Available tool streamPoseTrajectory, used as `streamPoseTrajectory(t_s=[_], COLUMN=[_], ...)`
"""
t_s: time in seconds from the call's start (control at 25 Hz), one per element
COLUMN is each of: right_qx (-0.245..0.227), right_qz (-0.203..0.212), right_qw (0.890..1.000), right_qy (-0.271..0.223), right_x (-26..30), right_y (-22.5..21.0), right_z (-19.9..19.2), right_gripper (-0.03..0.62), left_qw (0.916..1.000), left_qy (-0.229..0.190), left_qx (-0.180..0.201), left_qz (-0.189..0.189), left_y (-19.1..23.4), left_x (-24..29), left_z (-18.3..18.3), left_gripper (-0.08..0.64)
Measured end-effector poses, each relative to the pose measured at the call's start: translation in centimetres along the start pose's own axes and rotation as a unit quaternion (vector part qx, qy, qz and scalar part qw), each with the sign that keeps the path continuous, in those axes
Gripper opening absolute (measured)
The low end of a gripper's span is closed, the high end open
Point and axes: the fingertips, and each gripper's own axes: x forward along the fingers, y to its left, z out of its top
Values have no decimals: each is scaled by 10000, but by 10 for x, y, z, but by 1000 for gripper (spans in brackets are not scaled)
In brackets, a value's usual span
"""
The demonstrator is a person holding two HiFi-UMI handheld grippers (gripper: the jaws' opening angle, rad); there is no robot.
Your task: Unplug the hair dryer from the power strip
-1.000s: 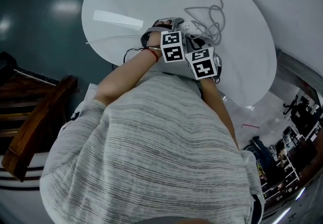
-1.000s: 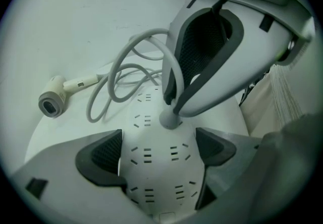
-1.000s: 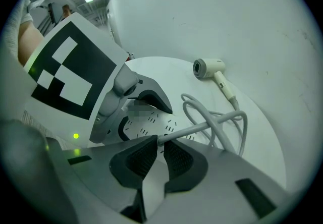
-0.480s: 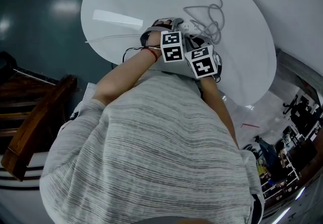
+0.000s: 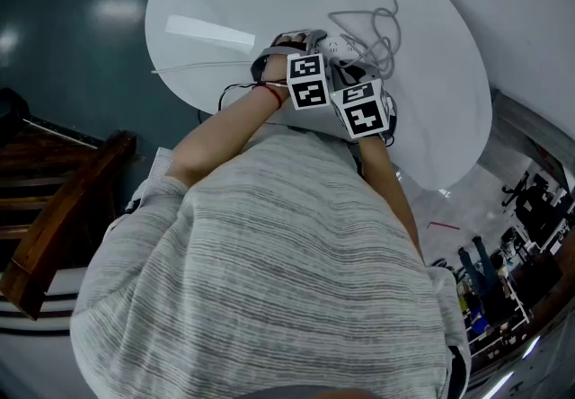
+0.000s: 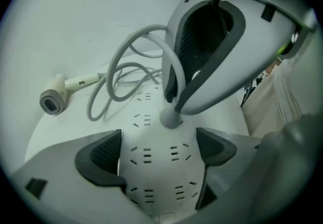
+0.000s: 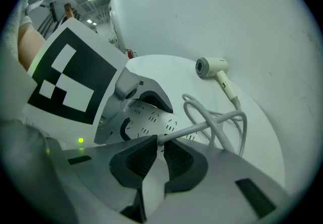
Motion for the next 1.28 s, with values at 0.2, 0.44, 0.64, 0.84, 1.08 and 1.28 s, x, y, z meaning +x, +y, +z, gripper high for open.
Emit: streamPoseTrajectory(t_s=[0.2,0.44,0.64,0.84,1.08,1.28], right_qx=[9,82,47,37,94,48], right_qz=[35,168,175,159,149,130], right_qw=[10000,9997,9996,9997,9997,9997], right_qy=[22,143,217,165,165,181], right_x=[0,0,0,-3,-6,-11], right_y=[2,5,6,8,11,11], right_z=[-5,-10,-10,-10,-14,-16], right_gripper=[55,55,54,54,54,40], left_qw=[9999,9989,9987,9986,9985,9984], left_qy=[38,150,157,158,186,191], left_qx=[84,429,480,497,509,527], left_qz=[-61,-68,33,37,6,1], left_y=[-2,-14,-14,-14,-15,-15], left_x=[2,4,6,6,6,6], left_z=[-1,-2,-3,-3,-3,-5], left_gripper=[451,454,459,459,460,460])
